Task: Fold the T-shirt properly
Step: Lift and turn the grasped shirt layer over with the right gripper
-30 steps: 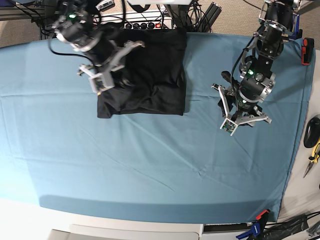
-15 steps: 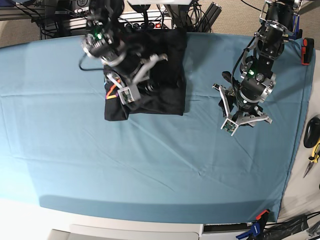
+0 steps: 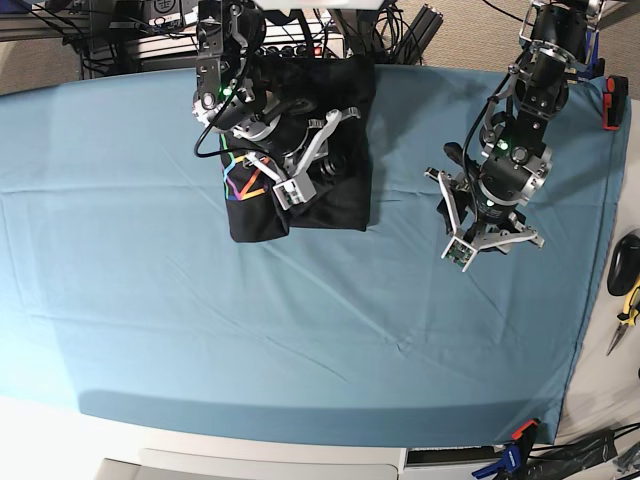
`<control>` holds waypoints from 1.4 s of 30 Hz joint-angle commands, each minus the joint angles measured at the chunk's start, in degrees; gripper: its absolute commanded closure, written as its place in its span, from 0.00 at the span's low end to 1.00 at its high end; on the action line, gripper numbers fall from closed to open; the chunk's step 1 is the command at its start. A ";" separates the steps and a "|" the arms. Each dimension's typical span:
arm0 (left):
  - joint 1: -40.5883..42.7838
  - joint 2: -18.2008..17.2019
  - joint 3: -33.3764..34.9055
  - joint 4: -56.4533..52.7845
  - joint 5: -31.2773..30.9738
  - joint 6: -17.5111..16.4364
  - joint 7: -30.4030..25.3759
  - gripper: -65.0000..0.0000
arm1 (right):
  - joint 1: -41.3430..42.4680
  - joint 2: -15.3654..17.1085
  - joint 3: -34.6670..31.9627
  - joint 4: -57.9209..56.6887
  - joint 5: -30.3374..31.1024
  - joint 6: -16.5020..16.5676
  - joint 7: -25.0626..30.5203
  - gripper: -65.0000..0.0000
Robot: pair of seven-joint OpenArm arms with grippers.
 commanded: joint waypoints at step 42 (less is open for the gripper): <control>0.96 -0.46 -0.26 1.05 -2.58 0.24 -1.62 0.57 | -5.38 1.07 4.85 11.37 -15.74 -13.46 -2.73 1.00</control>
